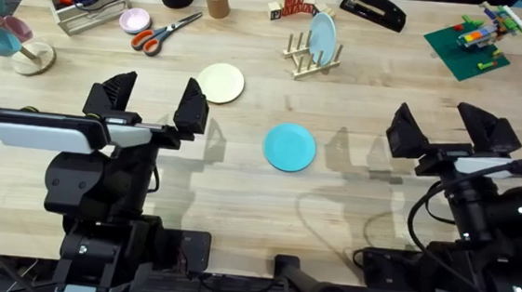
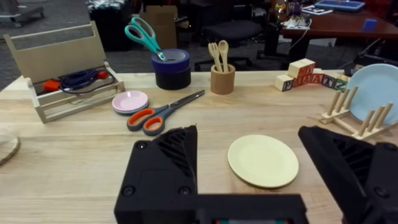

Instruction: Pick up the plates from the table one by one and place each into a slot on the dish rack.

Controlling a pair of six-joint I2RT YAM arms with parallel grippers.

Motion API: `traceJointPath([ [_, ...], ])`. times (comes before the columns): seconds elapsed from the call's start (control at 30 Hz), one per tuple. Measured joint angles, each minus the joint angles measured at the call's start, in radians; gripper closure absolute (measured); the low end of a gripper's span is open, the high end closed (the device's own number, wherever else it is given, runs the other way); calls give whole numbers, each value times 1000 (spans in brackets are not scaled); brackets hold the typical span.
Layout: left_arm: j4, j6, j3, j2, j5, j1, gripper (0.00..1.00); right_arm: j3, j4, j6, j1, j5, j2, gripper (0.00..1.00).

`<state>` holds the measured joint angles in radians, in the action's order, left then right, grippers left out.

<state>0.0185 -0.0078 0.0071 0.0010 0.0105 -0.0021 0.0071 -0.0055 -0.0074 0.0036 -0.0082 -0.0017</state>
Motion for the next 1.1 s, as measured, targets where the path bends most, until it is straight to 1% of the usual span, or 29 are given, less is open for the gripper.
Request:
traceJointPath([
  [0.37, -4, 0, 0, 0, 0, 0, 8, 0, 5, 0, 0, -4, 1, 5],
  [0.43, -26, 0, 0, 0, 0, 0, 7, -1, 37, 0, 0, -8, 2, 5],
  [0.53, -52, 0, 1, 0, 0, 0, 7, 0, 125, 0, 0, -9, 2, 5],
  [0.67, -38, 0, 17, 0, 0, 0, 8, 18, 124, 0, 0, -11, 4, 5],
  [0.77, 8, 0, 75, 1, 0, 0, 9, 74, 102, -2, 0, -11, 37, 5],
  [0.9, 133, -1, 206, 37, 0, 0, 9, 203, 35, -8, 0, -11, 123, 6],
  [0.97, 227, -13, 286, 83, 0, 0, 10, 289, -31, -12, 0, -11, 189, 6],
  [1.1, 422, -55, 463, 224, 0, 0, 10, 488, -251, -15, 0, -11, 357, 5],
])
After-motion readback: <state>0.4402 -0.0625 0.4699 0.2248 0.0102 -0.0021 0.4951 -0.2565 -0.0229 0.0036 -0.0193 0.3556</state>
